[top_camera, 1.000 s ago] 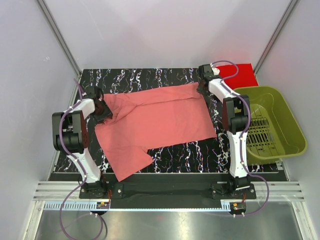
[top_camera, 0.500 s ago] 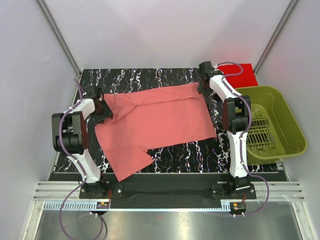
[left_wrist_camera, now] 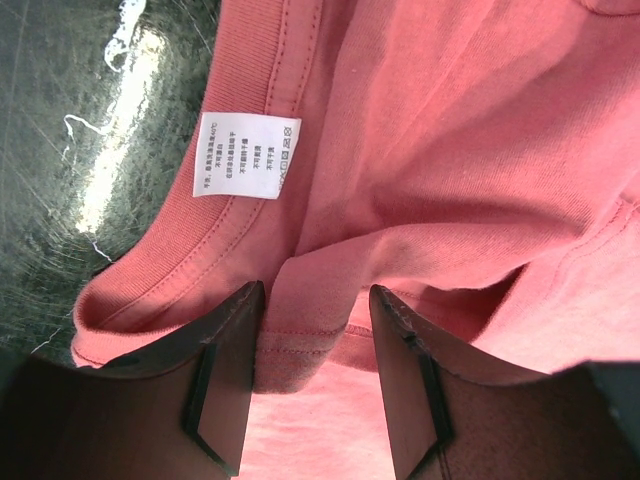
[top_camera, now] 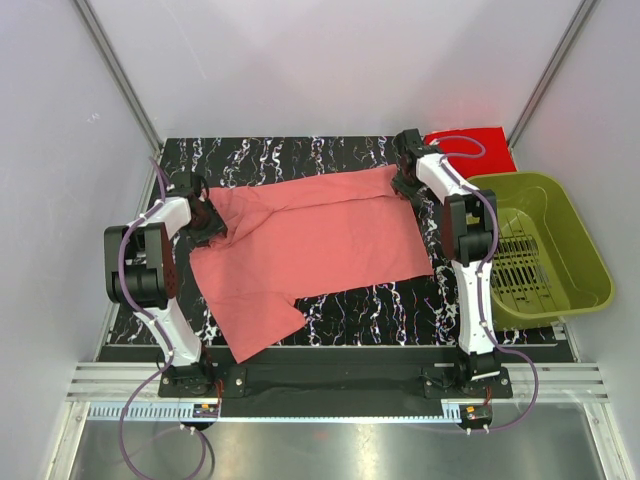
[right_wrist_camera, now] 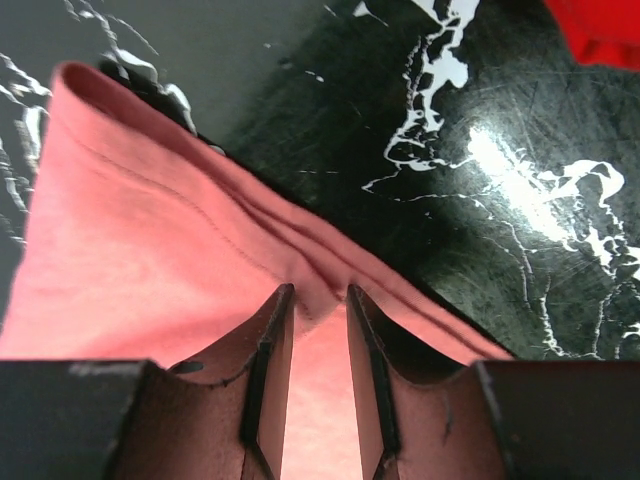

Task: Fold and stack the t-shirts
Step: Fold the tshirt

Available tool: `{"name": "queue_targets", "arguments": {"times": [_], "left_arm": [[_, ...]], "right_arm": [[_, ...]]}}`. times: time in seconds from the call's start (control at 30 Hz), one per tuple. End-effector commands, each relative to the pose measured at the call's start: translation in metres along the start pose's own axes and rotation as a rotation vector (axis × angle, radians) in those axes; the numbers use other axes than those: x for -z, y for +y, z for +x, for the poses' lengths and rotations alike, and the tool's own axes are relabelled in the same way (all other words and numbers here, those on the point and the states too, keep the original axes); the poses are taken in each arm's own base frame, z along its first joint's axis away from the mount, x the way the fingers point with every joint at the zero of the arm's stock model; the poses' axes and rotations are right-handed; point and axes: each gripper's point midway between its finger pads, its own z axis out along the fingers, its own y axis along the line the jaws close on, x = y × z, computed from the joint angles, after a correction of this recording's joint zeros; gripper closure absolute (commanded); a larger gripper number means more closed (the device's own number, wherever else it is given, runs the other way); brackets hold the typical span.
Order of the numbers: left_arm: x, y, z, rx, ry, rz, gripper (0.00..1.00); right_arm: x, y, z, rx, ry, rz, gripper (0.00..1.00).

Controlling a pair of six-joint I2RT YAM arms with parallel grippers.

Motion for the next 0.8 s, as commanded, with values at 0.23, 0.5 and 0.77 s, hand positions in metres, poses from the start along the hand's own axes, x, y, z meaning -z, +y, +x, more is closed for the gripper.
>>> {"name": "queue_targets", "arguments": {"times": [0.23,0.5,0.77], "left_arm": [[0.011,-0.006,-0.016,-0.019,-0.059,0.01,0.49],[0.01,0.002,-0.018,-0.021,-0.071,-0.034,0.5],[0.007,0.01,-0.015,-0.026,-0.068,-0.083,0.5]], "right_arm": [[-0.005,-0.006,-0.016,-0.029,-0.082,0.033,0.87],[-0.001,0.0,-0.034,0.057,-0.151,0.006,1.0],[0.011,0.011,-0.047,0.107,-0.187,-0.036,0.99]]}}
